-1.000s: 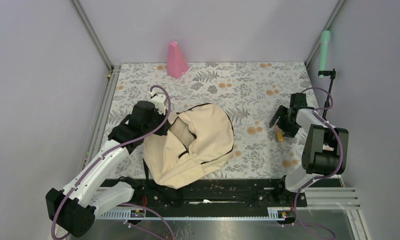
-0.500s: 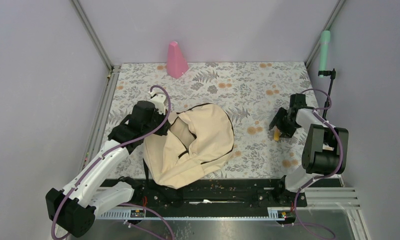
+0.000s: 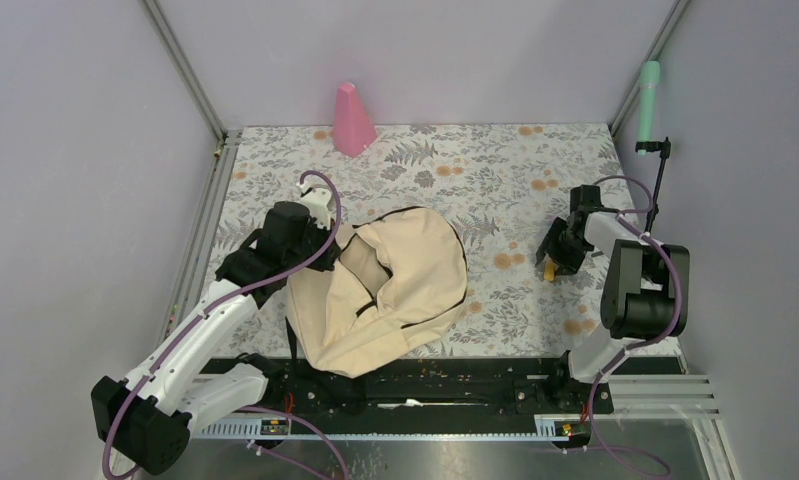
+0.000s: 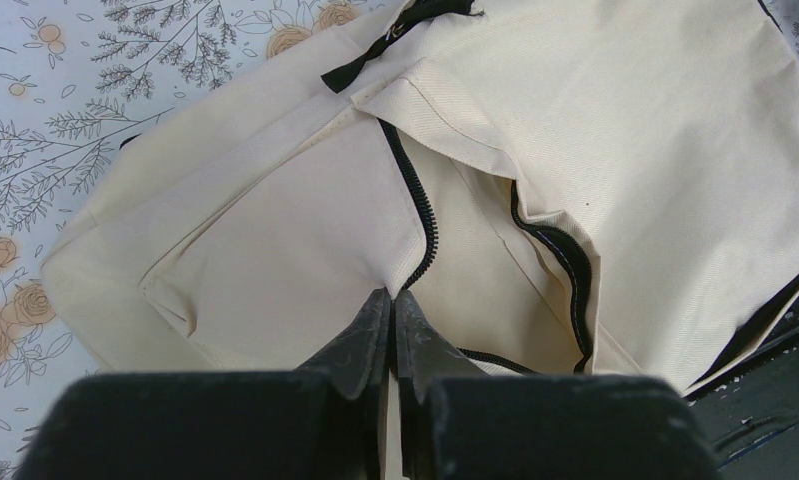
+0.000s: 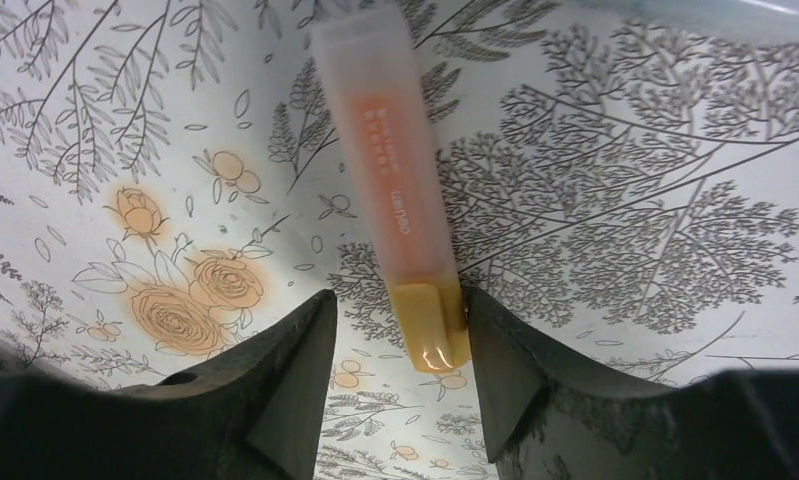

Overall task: Pack the student bag
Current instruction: Pick up the stationery from the center of the board.

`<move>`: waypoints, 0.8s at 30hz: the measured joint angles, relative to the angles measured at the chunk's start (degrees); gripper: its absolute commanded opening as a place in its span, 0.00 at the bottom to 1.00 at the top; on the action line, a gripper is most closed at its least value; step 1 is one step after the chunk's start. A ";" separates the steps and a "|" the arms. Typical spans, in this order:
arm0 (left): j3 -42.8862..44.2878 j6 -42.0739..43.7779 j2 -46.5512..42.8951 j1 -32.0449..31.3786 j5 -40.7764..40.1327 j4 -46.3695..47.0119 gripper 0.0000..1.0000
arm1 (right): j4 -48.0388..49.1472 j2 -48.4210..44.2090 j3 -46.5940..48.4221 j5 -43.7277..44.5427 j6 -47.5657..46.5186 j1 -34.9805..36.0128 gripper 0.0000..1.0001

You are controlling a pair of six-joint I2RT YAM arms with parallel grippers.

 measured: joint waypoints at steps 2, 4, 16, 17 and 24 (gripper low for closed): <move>0.00 0.00 0.00 0.02 0.00 0.00 0.00 | -0.17 0.28 0.28 0.28 -0.07 0.96 0.54; 0.00 0.00 0.00 0.07 0.00 0.00 0.00 | -0.35 0.37 0.37 0.90 -0.13 1.73 0.50; 0.00 0.00 0.00 0.09 0.00 0.00 0.00 | -1.70 1.51 1.81 5.79 -1.14 5.66 0.11; 0.00 0.00 0.00 0.09 0.00 0.00 0.00 | -1.79 1.51 1.81 5.92 -1.14 5.84 0.08; 0.00 0.00 0.00 0.09 0.00 0.00 0.00 | 0.39 -1.07 -0.76 6.27 -1.11 6.56 0.00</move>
